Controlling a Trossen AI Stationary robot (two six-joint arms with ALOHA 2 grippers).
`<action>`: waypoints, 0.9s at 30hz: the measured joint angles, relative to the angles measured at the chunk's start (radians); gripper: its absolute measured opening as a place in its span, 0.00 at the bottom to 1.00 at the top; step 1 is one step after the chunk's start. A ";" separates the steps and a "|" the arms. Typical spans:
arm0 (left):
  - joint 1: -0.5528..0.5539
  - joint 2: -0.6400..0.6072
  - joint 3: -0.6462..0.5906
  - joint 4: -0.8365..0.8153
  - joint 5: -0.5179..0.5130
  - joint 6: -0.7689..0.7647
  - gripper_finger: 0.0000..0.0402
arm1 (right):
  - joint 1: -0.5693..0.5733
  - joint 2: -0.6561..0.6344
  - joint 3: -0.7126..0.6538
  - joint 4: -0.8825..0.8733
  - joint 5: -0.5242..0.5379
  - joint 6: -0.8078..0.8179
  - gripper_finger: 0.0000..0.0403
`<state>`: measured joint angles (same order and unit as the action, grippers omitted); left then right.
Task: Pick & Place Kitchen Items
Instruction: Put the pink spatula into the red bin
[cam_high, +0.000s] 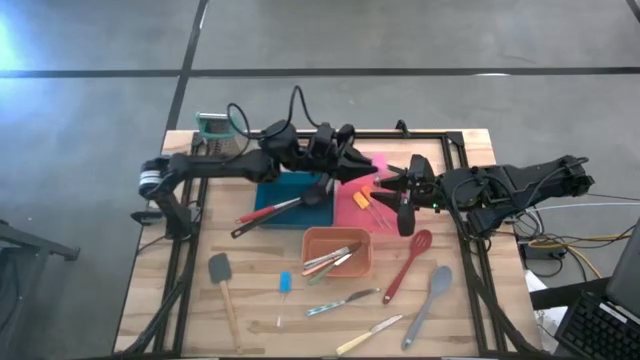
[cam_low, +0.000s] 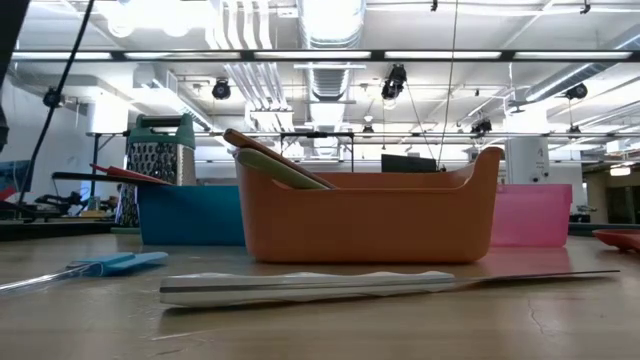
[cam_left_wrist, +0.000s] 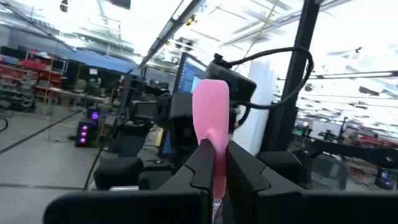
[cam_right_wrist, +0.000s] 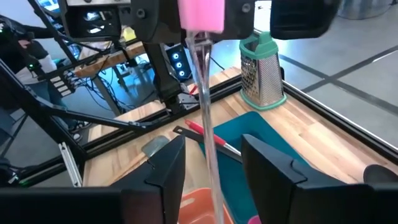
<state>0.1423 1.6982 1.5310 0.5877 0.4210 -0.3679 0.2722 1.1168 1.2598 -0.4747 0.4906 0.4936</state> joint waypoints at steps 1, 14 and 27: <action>0.003 0.012 0.015 0.001 0.014 -0.001 0.06 | 0.000 0.000 0.000 0.000 0.003 0.000 0.35; 0.031 0.016 0.035 -0.055 0.032 -0.061 0.11 | -0.008 0.000 0.022 0.008 0.002 0.024 0.03; 0.103 -0.071 0.032 -0.418 0.038 0.062 0.46 | -0.029 -0.080 0.032 -0.007 0.035 0.064 0.02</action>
<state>0.2457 1.6273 1.5635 0.1701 0.4591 -0.3060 0.2436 1.0372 1.2922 -0.4814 0.5254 0.5581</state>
